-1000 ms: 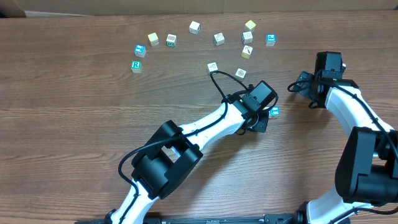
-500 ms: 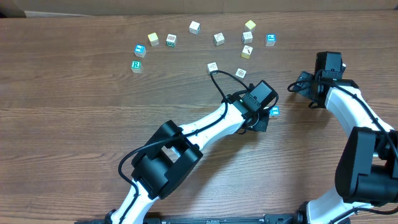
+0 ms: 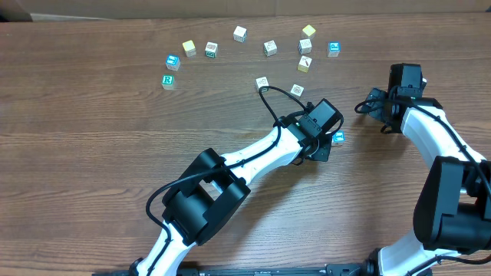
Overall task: Form a horizontal line
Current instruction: 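Lift the left gripper and retract it leftward away from the row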
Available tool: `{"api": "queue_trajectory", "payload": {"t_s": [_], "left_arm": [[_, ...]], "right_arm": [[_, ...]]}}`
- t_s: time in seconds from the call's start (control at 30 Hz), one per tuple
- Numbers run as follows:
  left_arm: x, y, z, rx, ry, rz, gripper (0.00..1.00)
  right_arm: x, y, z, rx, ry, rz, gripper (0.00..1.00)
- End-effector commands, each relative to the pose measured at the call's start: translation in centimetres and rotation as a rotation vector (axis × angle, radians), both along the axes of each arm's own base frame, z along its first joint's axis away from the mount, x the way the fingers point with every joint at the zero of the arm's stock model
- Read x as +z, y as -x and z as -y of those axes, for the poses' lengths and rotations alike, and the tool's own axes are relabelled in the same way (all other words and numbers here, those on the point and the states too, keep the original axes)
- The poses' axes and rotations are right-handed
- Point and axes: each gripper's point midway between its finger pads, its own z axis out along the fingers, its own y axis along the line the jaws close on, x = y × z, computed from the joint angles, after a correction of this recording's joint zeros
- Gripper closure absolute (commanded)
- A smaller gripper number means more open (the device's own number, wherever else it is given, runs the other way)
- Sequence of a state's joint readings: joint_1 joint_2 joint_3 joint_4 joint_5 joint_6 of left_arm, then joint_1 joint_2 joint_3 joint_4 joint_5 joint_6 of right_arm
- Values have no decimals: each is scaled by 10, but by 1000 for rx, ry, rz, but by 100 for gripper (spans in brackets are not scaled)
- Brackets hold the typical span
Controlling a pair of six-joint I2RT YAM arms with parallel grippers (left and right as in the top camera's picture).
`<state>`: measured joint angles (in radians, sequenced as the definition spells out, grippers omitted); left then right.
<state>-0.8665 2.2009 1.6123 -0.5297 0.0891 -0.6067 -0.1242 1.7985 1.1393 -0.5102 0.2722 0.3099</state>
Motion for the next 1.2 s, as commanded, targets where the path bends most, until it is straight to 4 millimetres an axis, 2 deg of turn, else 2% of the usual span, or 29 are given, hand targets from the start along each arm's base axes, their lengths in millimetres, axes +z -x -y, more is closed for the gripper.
{"api": "queue_trajectory", "payload": {"t_s": [0.0,0.13,0.47,0.67,0.97,1.17], "left_arm": [[21,-3,7,5,34,26,95],[15,5,-2,3,0,-15,96],[12,0,-16,39,-23,-47,96],[12,6,-14,23,8,-93,96],[8,-7,-37,103,-42,-101,96],[8,-24,-48,165,-54,-66,96]], "right_arm": [[6,-5,2,-2,5,19,0],[5,-5,2,-2,5,19,0],[5,-5,2,-2,5,18,0],[5,-5,2,-2,5,19,0],[5,-5,2,-2,5,19,0],[5,-5,2,-2,5,19,0]]}}
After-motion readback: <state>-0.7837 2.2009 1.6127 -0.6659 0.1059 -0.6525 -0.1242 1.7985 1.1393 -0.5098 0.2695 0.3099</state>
